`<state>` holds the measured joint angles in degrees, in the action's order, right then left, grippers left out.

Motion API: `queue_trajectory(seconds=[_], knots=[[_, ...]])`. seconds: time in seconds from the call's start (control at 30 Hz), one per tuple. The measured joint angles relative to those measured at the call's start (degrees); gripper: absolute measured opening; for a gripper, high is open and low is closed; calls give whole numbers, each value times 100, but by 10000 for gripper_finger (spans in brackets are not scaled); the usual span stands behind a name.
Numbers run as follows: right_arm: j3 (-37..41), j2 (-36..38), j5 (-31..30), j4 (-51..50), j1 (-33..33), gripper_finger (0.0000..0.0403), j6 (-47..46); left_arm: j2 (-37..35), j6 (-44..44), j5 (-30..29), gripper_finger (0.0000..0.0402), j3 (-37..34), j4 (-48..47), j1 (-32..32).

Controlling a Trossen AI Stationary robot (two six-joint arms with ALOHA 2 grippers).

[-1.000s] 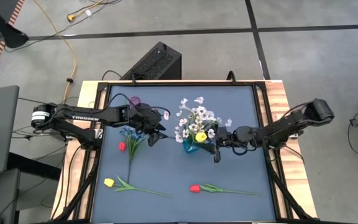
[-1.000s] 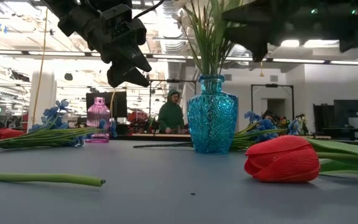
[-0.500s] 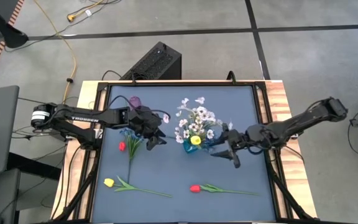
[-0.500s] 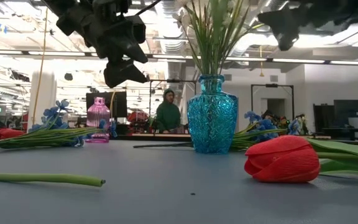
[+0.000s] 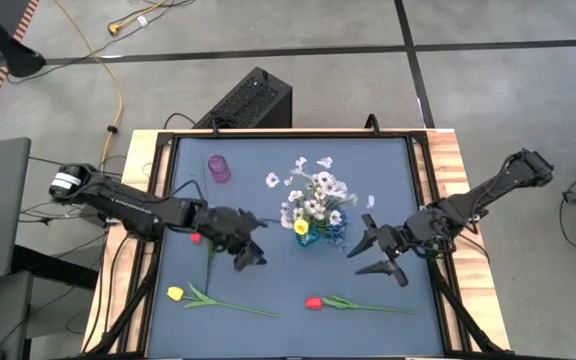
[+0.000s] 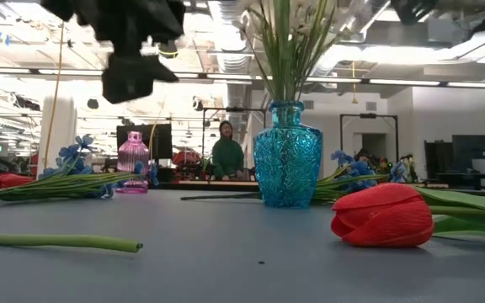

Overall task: Sort flowers into vase by color
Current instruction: Put the bottom yellow flower into the blue vase

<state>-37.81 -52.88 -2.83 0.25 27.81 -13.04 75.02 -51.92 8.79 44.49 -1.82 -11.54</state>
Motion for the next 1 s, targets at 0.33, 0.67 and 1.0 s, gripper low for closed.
queue_trajectory(seconds=[0.33,0.67,1.0], knots=[[-1,-529,-482,679,664,234,-62,-2,-311,137,185,0,-67,-1270],[-666,-1917,-1150,1449,854,234,-523,-2,-113,-130,168,0,-250,-2452],[-1988,-3237,-1147,606,1055,234,-1273,0,1074,-1678,168,0,-1092,-3329]])
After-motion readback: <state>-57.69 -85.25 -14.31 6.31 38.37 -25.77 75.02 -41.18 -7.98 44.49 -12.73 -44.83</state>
